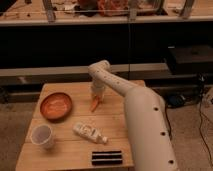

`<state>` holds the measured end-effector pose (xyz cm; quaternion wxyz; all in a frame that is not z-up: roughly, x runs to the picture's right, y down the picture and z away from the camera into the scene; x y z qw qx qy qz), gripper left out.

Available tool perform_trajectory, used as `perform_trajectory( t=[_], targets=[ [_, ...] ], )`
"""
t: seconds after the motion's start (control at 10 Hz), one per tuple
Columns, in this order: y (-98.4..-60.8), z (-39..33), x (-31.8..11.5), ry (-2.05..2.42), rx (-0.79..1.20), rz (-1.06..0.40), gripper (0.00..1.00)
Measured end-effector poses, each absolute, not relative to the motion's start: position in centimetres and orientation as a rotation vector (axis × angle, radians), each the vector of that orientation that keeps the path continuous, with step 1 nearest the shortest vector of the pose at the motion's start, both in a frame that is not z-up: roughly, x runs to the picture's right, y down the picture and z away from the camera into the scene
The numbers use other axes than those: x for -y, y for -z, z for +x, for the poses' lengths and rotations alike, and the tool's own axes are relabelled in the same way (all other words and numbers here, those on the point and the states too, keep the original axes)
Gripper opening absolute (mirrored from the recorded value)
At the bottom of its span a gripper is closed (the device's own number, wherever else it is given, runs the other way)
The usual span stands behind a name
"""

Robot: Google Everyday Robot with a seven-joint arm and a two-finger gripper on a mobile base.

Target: Drag the pepper across the table

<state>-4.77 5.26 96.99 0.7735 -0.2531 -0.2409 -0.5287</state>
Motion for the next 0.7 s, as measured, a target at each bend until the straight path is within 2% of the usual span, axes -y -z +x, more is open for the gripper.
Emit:
perform_trajectory(
  t=[0.7],
  targets=[
    [-96.14, -4.34, -5.84, 1.15, 0.526, -0.55, 0.0]
  ],
)
